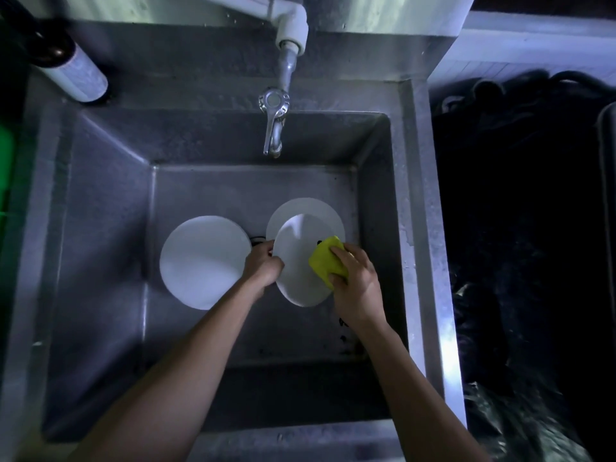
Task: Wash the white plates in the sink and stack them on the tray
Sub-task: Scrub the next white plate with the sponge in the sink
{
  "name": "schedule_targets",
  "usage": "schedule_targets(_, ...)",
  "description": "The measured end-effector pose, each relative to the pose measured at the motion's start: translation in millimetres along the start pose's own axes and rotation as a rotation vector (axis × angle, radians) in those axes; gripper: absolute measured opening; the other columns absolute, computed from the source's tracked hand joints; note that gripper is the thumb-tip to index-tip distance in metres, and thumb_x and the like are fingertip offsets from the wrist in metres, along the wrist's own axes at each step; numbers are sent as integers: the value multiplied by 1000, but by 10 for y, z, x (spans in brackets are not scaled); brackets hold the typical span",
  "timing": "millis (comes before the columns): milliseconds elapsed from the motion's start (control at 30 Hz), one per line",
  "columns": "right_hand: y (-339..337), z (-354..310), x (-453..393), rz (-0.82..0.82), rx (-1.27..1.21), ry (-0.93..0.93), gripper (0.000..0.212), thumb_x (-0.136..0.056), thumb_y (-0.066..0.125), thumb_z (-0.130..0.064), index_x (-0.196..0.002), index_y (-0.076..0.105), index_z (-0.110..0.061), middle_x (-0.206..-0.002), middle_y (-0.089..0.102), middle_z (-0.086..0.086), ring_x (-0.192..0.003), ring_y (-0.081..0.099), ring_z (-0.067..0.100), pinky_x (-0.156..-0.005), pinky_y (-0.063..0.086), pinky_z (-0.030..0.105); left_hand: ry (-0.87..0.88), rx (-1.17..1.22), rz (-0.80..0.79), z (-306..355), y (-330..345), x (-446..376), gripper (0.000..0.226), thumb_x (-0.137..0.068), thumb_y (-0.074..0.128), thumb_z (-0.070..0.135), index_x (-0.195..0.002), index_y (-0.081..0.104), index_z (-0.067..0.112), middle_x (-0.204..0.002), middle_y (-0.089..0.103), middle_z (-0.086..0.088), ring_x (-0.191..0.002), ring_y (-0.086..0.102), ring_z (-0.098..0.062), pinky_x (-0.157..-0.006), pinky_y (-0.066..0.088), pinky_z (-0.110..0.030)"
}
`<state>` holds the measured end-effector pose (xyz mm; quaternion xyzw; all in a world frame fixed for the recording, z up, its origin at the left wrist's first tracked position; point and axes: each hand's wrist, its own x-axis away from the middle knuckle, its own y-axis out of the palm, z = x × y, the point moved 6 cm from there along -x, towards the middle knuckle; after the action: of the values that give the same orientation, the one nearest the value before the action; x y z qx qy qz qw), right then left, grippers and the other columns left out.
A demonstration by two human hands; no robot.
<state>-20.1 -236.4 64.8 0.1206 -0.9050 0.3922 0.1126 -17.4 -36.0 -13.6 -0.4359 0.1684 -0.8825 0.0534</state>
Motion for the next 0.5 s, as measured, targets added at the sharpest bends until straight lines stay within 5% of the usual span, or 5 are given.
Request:
schedule_targets(133, -186, -241, 112, 47, -22, -44, 58, -79, 65, 6, -134, 61, -12, -142, 51, 10, -119, 52, 36, -99, 47, 48, -64, 203, 23, -2, -189, 327, 37, -81, 56, -9, -90, 70, 24, -100, 73, -8, -96, 69, -31, -74, 62, -56)
schedule_targets(333, -362, -861, 229, 72, 7, -185, 60, -81, 61, 4, -137, 57, -18, -146, 46, 7, -121, 47, 34, -101, 45, 48, -81, 479, -21, 149, -359, 836, 43, -82, 56, -16, -116, 69, 7, -115, 72, -16, -103, 70, -36, -87, 59, -57)
schedule_targets(500, -385, -1158, 272, 39, 23, -225, 63, -83, 55, 2, -140, 53, -23, -150, 42, 2, -120, 45, 32, -103, 41, 47, -34, 574, -64, 295, -443, 1185, 46, -80, 55, -17, -113, 71, 11, -111, 74, -14, -102, 71, -35, -84, 60, -56)
